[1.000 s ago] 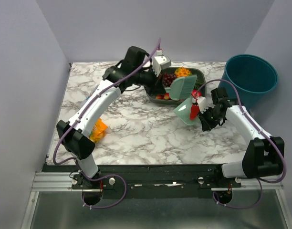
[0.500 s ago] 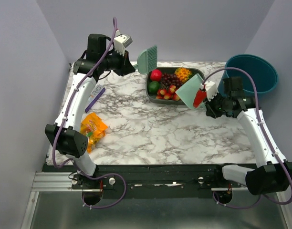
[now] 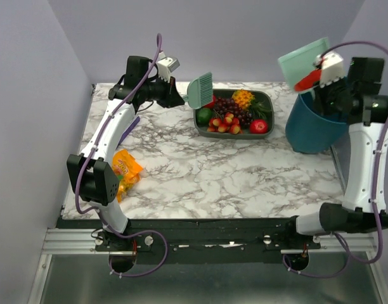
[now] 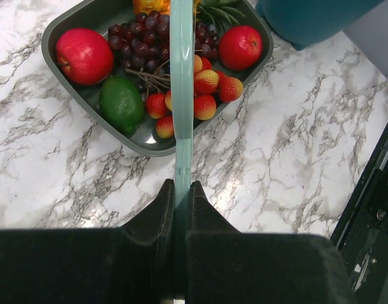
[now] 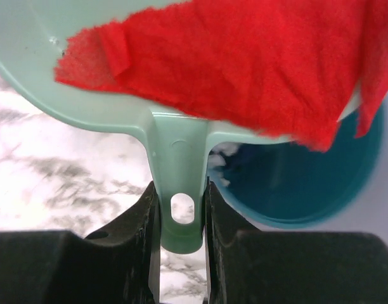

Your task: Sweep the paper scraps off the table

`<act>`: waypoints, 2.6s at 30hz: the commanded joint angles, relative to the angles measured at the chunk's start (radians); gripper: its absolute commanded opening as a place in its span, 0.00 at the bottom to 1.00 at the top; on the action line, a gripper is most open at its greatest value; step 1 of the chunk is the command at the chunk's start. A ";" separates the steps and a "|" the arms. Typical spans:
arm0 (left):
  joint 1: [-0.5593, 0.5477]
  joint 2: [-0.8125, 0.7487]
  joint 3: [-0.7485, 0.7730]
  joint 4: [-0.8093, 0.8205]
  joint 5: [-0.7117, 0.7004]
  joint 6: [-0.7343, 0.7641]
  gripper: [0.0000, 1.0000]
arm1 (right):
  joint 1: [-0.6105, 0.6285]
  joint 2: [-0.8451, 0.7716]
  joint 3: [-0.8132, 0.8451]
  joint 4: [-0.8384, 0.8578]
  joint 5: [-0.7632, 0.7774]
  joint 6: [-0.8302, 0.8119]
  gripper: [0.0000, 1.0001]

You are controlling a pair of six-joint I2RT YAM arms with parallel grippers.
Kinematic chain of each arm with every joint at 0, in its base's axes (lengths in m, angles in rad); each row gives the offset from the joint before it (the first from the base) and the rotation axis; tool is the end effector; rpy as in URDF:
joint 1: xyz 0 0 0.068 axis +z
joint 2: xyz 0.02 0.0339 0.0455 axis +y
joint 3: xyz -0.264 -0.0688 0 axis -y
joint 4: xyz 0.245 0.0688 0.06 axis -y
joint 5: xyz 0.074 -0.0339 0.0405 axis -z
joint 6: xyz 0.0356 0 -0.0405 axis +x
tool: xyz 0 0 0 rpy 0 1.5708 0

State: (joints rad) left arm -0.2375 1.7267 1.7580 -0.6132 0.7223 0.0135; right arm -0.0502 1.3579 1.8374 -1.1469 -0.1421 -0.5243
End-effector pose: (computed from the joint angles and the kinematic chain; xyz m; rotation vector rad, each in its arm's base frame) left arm 0.3717 -0.1142 0.3866 0.6796 2.0077 -0.9047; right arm 0.2397 -0.0070 0.4702 -0.5994 2.1528 -0.1545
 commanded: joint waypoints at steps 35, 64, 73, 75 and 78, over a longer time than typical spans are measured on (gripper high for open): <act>0.000 0.043 -0.061 0.247 0.161 -0.101 0.00 | -0.224 -0.169 -0.531 0.892 0.773 -1.776 0.01; 0.009 0.027 -0.035 0.047 0.008 -0.050 0.00 | -0.010 0.101 0.247 0.006 0.322 -0.470 0.00; 0.038 -0.026 -0.179 -0.123 0.178 -0.010 0.00 | 0.182 0.109 0.091 -0.174 -0.270 -0.103 0.00; 0.047 -0.009 -0.218 -0.186 0.184 -0.010 0.00 | 0.207 0.067 -0.093 -0.189 -0.367 -0.123 0.01; 0.053 0.010 -0.267 -0.261 0.196 0.012 0.00 | 0.256 0.008 -0.350 -0.151 -0.352 -0.198 0.01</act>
State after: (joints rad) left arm -0.1993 1.7336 1.5551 -0.7219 0.8516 -0.0074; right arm 0.1574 1.4269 1.7298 -1.2377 -0.3264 -0.7353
